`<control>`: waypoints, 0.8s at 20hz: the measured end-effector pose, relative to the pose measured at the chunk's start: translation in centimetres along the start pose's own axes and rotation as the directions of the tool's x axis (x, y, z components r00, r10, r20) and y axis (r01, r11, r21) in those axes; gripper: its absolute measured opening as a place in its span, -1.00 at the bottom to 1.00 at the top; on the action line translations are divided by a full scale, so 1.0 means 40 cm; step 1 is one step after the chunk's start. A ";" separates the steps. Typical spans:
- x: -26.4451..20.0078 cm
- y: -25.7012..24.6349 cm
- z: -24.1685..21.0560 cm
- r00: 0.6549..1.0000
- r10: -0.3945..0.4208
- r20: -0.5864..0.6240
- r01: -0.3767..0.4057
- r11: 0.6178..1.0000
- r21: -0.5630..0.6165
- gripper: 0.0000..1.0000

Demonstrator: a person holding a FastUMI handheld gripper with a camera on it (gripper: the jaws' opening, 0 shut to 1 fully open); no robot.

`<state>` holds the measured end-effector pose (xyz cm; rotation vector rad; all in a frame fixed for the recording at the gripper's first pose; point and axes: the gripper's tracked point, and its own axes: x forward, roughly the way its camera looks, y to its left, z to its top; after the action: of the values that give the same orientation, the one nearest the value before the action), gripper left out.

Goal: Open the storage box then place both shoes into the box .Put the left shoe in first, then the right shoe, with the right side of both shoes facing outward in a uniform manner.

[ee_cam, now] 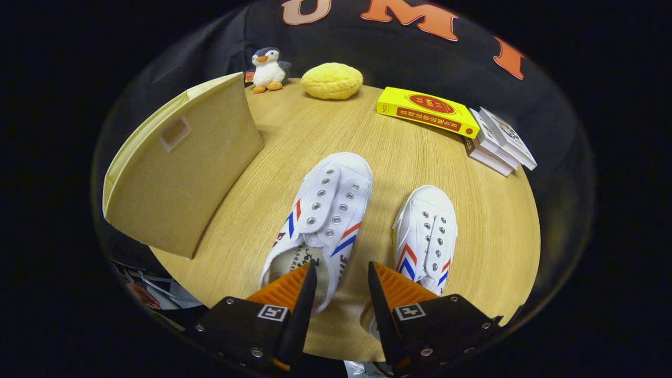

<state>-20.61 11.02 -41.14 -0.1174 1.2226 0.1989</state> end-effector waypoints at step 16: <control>0.051 0.015 0.051 0.988 -0.006 0.154 -0.021 0.985 0.170 -0.80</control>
<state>-18.20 12.20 -42.36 0.0514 1.0813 0.1066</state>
